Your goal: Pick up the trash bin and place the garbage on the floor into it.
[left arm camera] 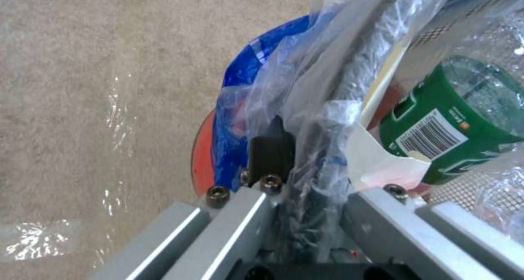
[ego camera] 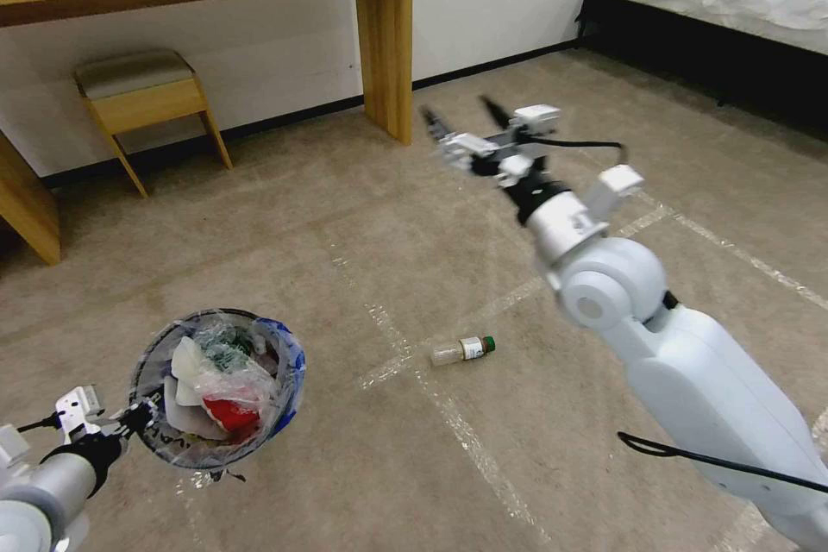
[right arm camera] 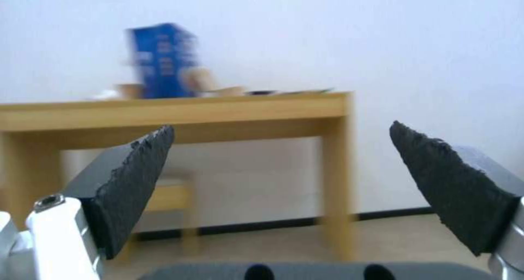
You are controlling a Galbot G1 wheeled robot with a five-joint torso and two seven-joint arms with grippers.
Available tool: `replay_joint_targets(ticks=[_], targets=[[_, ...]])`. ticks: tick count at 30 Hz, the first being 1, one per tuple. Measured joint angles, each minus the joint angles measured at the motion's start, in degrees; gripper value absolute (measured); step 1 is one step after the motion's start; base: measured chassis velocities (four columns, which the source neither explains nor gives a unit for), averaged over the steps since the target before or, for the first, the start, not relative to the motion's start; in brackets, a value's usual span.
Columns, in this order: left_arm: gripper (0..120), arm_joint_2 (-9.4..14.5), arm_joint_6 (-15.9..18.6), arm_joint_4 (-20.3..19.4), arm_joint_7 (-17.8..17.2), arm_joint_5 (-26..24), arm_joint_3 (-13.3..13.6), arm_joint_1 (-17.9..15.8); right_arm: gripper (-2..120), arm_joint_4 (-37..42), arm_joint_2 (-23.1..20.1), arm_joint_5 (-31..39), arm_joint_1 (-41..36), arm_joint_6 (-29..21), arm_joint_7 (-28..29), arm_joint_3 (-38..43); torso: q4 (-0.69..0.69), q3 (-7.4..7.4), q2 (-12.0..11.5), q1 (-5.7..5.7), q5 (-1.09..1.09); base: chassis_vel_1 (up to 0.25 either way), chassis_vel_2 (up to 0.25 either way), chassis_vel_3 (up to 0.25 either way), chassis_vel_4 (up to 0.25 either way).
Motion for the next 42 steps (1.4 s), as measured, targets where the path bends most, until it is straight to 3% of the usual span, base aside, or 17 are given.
replay_joint_targets(ticks=[6,11,29,42], targets=[[0,-0.42,-0.05,-0.45,0.16,0.42,0.01,0.21,100,0.02,1.18,-7.67,-11.22,4.05,-0.59,11.78,-0.02,0.00,0.00,-0.01,0.00,0.000,0.000,0.000,0.000],[0,-0.41,-0.07,-0.47,0.16,0.47,-0.02,0.24,100,0.76,2.24,-9.64,-16.62,5.78,-1.13,15.04,-0.02,0.00,0.00,0.00,-0.01,0.000,0.000,0.000,0.000],[0,-0.80,-0.13,-1.01,-0.26,0.16,-0.56,0.58,100,-1.16,4.95,-11.07,-17.38,8.01,-2.04,12.16,-0.01,0.00,0.00,0.00,-0.02,0.000,0.000,0.000,0.000],[0,-0.78,-0.22,-0.79,-0.29,0.06,-0.77,0.55,100,-2.12,6.14,-11.64,-17.04,6.99,-2.04,10.82,-0.01,0.01,0.00,0.00,-0.01,0.000,0.000,0.000,0.000]])
